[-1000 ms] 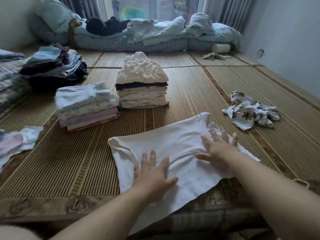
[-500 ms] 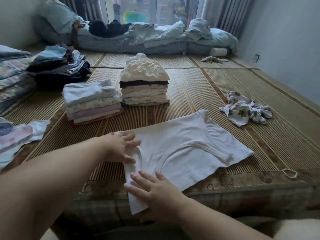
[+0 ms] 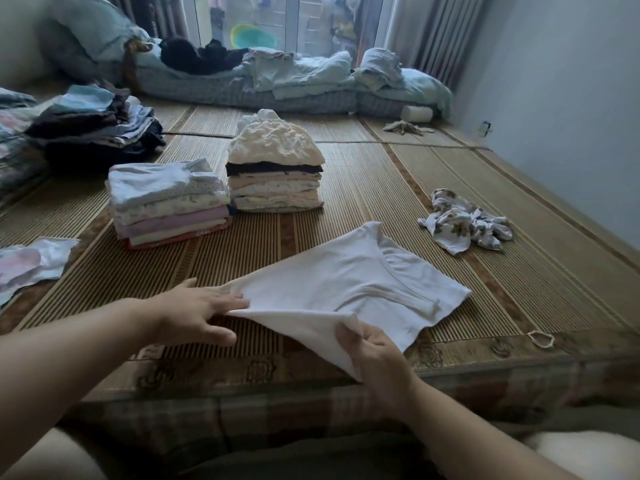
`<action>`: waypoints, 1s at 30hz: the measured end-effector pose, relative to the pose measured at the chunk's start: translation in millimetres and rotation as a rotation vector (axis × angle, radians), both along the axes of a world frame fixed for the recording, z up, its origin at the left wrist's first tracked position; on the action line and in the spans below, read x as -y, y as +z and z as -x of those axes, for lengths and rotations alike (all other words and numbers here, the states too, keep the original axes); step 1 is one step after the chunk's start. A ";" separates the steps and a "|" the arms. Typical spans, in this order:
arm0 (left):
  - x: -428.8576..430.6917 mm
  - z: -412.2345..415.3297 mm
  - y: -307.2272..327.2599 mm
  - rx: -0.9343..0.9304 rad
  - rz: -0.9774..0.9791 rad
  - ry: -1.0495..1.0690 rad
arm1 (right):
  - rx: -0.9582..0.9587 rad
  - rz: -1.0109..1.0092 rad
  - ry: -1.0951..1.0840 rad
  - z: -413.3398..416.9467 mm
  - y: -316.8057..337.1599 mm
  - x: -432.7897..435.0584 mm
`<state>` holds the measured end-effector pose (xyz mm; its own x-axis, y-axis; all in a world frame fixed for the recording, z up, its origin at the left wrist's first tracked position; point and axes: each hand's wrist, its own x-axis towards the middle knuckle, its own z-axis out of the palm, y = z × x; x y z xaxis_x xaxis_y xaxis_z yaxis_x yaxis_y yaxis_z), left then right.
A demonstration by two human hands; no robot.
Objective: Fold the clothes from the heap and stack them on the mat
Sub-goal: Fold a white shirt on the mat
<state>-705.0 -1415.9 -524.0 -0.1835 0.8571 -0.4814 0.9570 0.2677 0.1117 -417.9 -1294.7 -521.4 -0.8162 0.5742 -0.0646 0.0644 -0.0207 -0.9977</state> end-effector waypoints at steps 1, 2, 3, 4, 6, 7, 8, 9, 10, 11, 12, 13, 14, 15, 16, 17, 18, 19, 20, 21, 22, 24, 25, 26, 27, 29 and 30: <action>5.6 0.0 0.5 -0.062 -0.038 -0.028 | -0.001 0.054 0.005 -6.4 1.9 -4.2; 9.9 -0.9 0.6 -0.163 -0.095 -0.083 | -0.001 0.105 0.014 -13.5 4.1 -8.0; 12.9 -3.0 -0.9 -0.265 -0.184 -0.155 | 0.002 0.137 0.019 -20.3 5.2 -12.0; 15.4 -4.8 -2.7 -0.319 -0.311 -0.220 | -0.003 0.173 0.011 -25.7 6.9 -14.7; 16.2 -7.1 -6.0 -0.235 -0.567 -0.250 | -0.013 0.250 -0.031 -37.1 8.6 -22.0; 16.6 -7.7 -4.0 -0.130 -0.608 -0.199 | -0.033 0.291 -0.058 -41.9 9.8 -26.4; 16.8 -8.0 -0.5 -0.005 -0.604 -0.117 | -0.060 0.338 -0.089 -46.1 12.6 -30.0; 15.9 -8.2 3.9 0.120 -0.583 -0.019 | -0.085 0.383 -0.113 -50.6 13.6 -35.1; 11.9 -8.4 9.7 0.238 -0.572 0.068 | -0.106 0.426 -0.136 -55.2 16.3 -40.6; 6.7 -9.8 16.9 0.354 -0.572 0.136 | -0.125 0.462 -0.160 -59.8 17.8 -47.1; 0.0 -11.7 24.8 0.490 -0.580 0.191 | -0.145 0.496 -0.191 -63.5 19.9 -53.4; -7.6 -15.3 32.9 0.625 -0.608 0.233 | -0.166 0.520 -0.223 -66.4 21.2 -59.5; -15.9 -18.7 39.8 0.768 -0.651 0.271 | -0.184 0.538 -0.256 -68.7 22.9 -64.9; -27.1 -22.3 45.5 0.881 -0.690 0.301 | -0.198 0.557 -0.292 -70.9 23.0 -72.2; -38.6 -26.2 50.0 0.956 -0.731 0.322 | -0.203 0.569 -0.337 -72.5 23.7 -78.5; -52.6 -29.9 53.4 0.992 -0.758 0.338 | -0.202 0.565 -0.385 -73.3 24.1 -85.9; -67.2 -34.2 55.4 1.020 -0.775 0.374 | -0.199 0.557 -0.417 -73.5 24.8 -93.1; -82.3 -38.0 55.5 1.042 -0.785 0.420 | -0.195 0.546 -0.447 -73.6 24.6 -101.1; -99.8 -41.1 54.9 1.059 -0.789 0.467 | -0.193 0.542 -0.474 -73.0 25.3 -110.4; -116.3 -43.4 53.8 1.052 -0.797 0.509 | -0.187 0.537 -0.498 -73.2 26.0 -119.4; -134.4 -44.7 52.9 1.029 -0.808 0.544 | -0.182 0.538 -0.520 -73.2 27.1 -129.6; -168.0 -44.1 51.2 0.949 -0.820 0.576 | -0.173 0.553 -0.561 -72.3 26.7 -150.7; -187.1 -43.1 50.3 0.900 -0.825 0.579 | -0.164 0.556 -0.575 -71.2 24.8 -163.7; -204.4 -42.0 49.2 0.850 -0.831 0.579 | -0.151 0.557 -0.585 -69.5 22.1 -175.5; -223.5 -41.3 47.8 0.806 -0.834 0.573 | -0.127 0.549 -0.611 -67.4 17.4 -188.9; -255.1 -41.3 39.5 0.736 -0.811 0.562 | -0.039 0.513 -0.660 -62.5 8.7 -208.7; -270.6 -41.1 31.9 0.677 -0.781 0.555 | 0.032 0.467 -0.691 -60.2 3.7 -218.1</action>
